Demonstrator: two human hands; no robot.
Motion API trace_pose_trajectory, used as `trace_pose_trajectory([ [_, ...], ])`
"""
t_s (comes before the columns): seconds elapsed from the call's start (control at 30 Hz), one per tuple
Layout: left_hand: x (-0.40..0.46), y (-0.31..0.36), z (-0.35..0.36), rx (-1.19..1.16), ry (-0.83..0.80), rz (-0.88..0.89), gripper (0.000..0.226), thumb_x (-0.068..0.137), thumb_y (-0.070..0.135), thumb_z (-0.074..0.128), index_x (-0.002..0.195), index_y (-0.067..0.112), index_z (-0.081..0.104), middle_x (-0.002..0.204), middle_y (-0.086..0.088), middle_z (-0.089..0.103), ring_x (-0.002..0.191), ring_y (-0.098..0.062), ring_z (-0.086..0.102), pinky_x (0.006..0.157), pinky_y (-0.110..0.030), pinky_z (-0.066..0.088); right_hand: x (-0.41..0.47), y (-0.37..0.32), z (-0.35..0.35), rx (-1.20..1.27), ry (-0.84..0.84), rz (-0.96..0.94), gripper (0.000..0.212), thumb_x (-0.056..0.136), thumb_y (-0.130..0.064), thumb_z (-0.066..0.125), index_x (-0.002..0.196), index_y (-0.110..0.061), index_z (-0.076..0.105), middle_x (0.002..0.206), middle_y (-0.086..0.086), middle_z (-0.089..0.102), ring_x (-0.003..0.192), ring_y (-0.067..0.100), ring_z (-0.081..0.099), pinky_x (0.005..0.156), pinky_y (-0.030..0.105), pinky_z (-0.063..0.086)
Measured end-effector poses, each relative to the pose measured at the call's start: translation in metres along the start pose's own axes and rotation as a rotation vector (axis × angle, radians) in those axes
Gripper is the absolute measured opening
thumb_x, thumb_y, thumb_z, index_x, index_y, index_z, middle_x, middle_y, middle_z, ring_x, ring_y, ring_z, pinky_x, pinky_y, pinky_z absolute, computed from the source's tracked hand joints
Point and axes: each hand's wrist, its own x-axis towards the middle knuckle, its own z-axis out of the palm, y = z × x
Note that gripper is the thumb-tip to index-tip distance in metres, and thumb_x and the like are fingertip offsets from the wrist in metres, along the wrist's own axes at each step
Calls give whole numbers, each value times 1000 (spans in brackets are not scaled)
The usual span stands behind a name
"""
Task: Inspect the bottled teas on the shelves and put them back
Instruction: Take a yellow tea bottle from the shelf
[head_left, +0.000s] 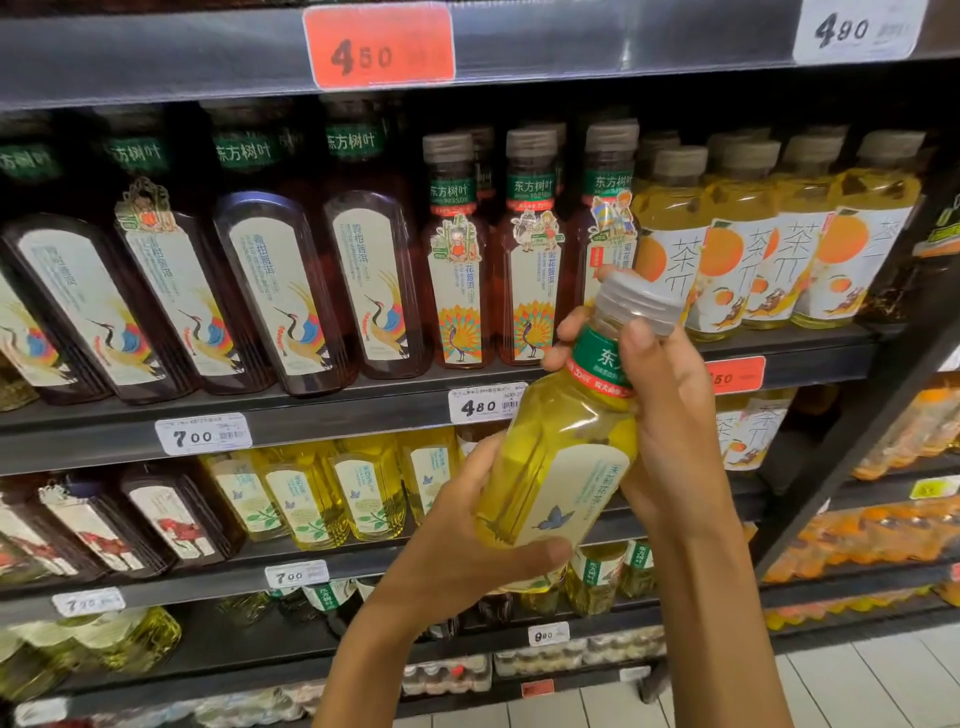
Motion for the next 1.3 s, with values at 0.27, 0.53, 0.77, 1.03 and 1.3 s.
trace_pose_trajectory([
  [0.27,6,-6,7,117,34,44,63,65,41,81,118,46,48,114,14,65,104,-6,65,80,-26,57,-4,-12,2,-96,-63,-105,48,84,-43,67,126,-22,55,98,2,67,84,18,65,72,31,54],
  [0.53,8,1,18,-47,242,206,62,65,24,80,120,25,51,109,10,66,101,-8,65,76,-18,53,-7,-22,10,-251,-89,-157,71,83,-50,63,134,-7,40,120,17,61,110,31,61,91,40,53],
  [0.77,11,2,20,31,323,274,71,66,26,82,123,51,46,121,15,61,116,-10,58,91,-25,51,-9,-18,5,-226,-260,-176,51,74,-29,74,122,-29,58,121,16,57,111,38,56,94,52,47],
  [1.03,11,-5,19,33,343,245,79,63,22,86,126,47,46,125,15,60,119,-7,56,89,-18,49,-11,-11,-1,-201,-246,-121,49,71,-22,67,119,-29,61,115,16,60,109,33,57,93,44,48],
  [1.3,-3,5,16,-123,290,168,65,43,38,90,103,43,65,104,6,72,95,-14,70,70,-21,56,-1,-10,-6,41,-1,-11,64,74,-53,71,122,-15,53,102,4,71,96,17,68,76,30,56],
])
